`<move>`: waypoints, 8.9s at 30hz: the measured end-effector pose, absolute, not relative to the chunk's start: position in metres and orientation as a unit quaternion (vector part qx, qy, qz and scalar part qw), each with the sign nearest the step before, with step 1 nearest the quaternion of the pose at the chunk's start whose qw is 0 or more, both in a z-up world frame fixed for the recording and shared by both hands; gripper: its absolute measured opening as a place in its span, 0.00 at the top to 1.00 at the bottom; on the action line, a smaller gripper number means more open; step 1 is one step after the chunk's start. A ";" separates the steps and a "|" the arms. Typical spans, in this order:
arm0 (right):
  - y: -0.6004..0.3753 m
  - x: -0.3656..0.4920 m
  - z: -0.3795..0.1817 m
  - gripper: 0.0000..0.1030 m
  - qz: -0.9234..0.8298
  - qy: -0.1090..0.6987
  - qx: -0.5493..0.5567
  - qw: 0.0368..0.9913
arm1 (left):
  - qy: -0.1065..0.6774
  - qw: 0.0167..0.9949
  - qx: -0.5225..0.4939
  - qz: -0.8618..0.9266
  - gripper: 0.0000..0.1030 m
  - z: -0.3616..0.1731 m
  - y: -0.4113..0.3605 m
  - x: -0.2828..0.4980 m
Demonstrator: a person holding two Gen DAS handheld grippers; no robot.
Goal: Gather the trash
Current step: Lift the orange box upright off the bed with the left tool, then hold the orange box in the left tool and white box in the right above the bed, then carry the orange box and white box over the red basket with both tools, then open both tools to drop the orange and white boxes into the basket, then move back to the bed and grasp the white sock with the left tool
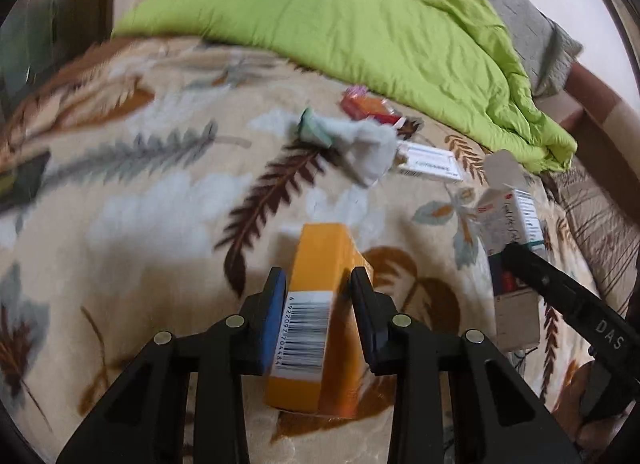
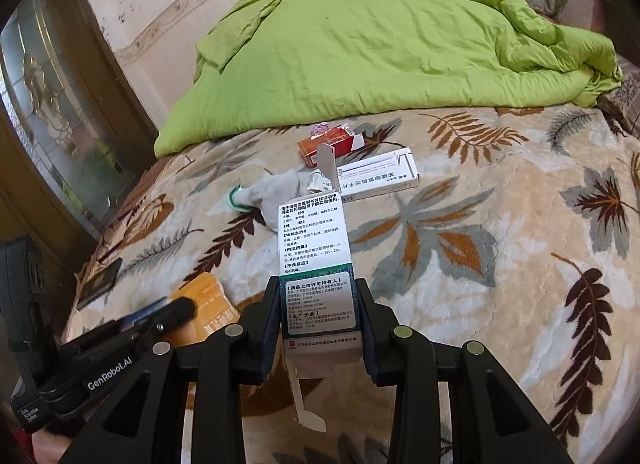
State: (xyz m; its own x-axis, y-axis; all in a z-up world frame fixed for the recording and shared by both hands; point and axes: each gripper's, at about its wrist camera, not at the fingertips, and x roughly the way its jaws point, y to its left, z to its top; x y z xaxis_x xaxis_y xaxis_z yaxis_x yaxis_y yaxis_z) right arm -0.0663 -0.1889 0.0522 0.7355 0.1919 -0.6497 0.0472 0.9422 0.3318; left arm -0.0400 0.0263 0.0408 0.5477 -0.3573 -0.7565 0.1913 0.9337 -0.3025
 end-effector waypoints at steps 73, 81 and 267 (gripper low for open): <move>-0.163 -0.071 0.055 0.63 0.085 0.362 0.127 0.919 | 0.338 0.932 0.067 -0.117 0.78 0.050 -0.006 -0.061; -0.161 -0.071 0.055 0.63 0.087 0.361 0.125 0.920 | 0.334 0.933 0.067 -0.111 0.78 0.051 0.000 -0.058; -0.246 -0.137 0.051 0.44 0.026 0.352 0.268 0.897 | 0.440 0.879 -0.008 -0.181 0.30 0.054 -0.068 0.085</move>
State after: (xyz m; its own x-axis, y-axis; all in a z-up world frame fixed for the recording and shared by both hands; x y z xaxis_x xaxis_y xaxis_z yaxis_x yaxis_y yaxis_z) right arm -0.1374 -0.2456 0.0509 0.7514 0.2346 -0.6168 0.1424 0.8550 0.4987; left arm 0.0855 -0.0684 0.0542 0.5468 -0.3250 -0.7716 0.3117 0.9344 -0.1727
